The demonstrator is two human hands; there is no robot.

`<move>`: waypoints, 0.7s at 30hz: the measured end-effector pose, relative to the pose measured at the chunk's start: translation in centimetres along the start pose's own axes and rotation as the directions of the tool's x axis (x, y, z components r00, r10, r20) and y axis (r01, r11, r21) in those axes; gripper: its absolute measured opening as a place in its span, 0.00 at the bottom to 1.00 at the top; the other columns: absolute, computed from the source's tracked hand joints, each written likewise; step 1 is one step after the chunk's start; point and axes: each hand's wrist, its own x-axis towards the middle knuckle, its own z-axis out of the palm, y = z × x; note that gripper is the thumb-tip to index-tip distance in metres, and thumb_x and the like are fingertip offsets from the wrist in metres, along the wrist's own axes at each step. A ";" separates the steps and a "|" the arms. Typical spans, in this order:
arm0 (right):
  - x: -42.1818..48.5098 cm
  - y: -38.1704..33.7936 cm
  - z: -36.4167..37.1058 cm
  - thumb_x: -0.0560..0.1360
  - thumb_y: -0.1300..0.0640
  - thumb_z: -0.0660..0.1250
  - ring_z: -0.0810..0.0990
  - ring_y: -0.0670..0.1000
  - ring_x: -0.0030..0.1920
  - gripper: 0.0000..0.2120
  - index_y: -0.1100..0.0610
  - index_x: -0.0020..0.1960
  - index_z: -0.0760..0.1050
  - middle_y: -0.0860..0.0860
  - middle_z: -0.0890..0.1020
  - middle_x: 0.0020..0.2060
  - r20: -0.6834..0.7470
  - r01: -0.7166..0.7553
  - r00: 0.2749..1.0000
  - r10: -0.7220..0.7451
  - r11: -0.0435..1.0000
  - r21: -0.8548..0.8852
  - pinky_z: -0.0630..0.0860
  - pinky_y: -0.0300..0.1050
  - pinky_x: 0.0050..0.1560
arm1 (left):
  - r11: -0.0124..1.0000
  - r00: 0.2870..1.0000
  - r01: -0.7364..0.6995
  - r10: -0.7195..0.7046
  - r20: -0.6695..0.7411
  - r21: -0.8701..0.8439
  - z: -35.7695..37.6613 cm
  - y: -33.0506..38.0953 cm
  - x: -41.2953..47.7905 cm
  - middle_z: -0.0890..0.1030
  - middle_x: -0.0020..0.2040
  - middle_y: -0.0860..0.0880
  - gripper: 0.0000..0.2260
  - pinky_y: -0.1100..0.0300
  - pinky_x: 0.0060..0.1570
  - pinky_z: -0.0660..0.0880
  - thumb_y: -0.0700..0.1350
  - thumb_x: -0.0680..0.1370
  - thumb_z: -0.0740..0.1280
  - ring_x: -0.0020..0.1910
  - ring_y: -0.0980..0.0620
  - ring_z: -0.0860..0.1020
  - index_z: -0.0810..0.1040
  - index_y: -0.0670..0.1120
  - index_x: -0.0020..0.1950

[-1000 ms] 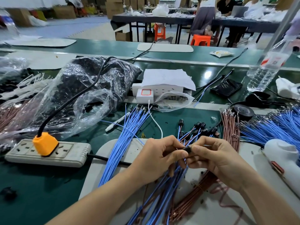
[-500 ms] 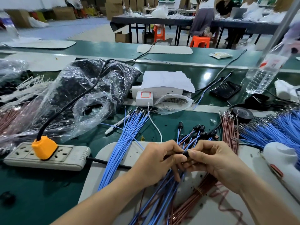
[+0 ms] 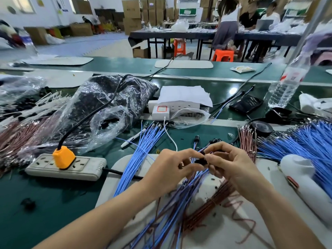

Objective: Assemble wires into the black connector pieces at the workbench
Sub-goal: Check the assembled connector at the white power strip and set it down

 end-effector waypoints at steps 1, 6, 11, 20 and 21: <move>0.0 -0.1 -0.2 0.65 0.61 0.72 0.74 0.49 0.26 0.09 0.63 0.43 0.77 0.57 0.79 0.29 -0.001 0.012 1.000 -0.012 1.000 0.002 0.69 0.37 0.26 | 1.000 1.000 0.002 -0.002 0.006 0.027 -0.1 0.2 0.0 0.77 0.27 0.58 0.13 0.74 0.31 0.66 0.49 0.73 0.71 0.23 0.63 0.72 0.80 0.50 0.57; 0.7 -0.2 -2.1 0.73 0.73 0.65 0.79 0.47 0.26 0.08 0.63 0.41 0.78 0.52 0.80 0.26 -0.335 0.222 0.920 -0.204 0.975 0.017 0.76 0.33 0.30 | 0.939 0.994 0.054 -0.084 0.076 0.340 -2.0 0.2 1.3 0.77 0.34 0.58 0.12 0.65 0.39 0.66 0.50 0.76 0.69 0.31 0.62 0.73 0.78 0.52 0.59; 1.6 0.8 -3.9 0.76 0.69 0.65 0.83 0.41 0.39 0.09 0.58 0.49 0.80 0.50 0.85 0.39 -0.464 0.233 0.805 -0.369 0.917 -0.324 0.78 0.32 0.46 | 0.758 0.936 0.141 -0.312 0.163 0.637 -2.9 -0.3 2.4 0.76 0.56 0.47 0.15 0.56 0.56 0.69 0.51 0.80 0.62 0.57 0.47 0.74 0.74 0.49 0.65; 1.8 3.5 -1.5 0.76 0.36 0.50 0.40 0.51 0.77 0.23 0.34 0.70 0.64 0.45 0.46 0.78 -0.035 0.040 0.973 -0.230 0.314 -0.949 0.37 0.54 0.74 | 0.620 0.894 0.160 -0.420 0.153 0.768 -0.8 0.9 0.3 0.75 0.53 0.48 0.11 0.52 0.48 0.72 0.55 0.77 0.63 0.55 0.45 0.75 0.75 0.50 0.55; 1.9 3.6 -1.3 0.76 0.35 0.48 0.41 0.49 0.77 0.22 0.32 0.69 0.63 0.43 0.46 0.78 -0.008 0.052 0.979 -0.204 0.286 -0.957 0.38 0.54 0.74 | 0.625 0.893 0.159 -0.421 0.159 0.764 -0.7 1.2 0.2 0.76 0.52 0.48 0.10 0.52 0.47 0.72 0.54 0.78 0.63 0.55 0.45 0.75 0.75 0.49 0.53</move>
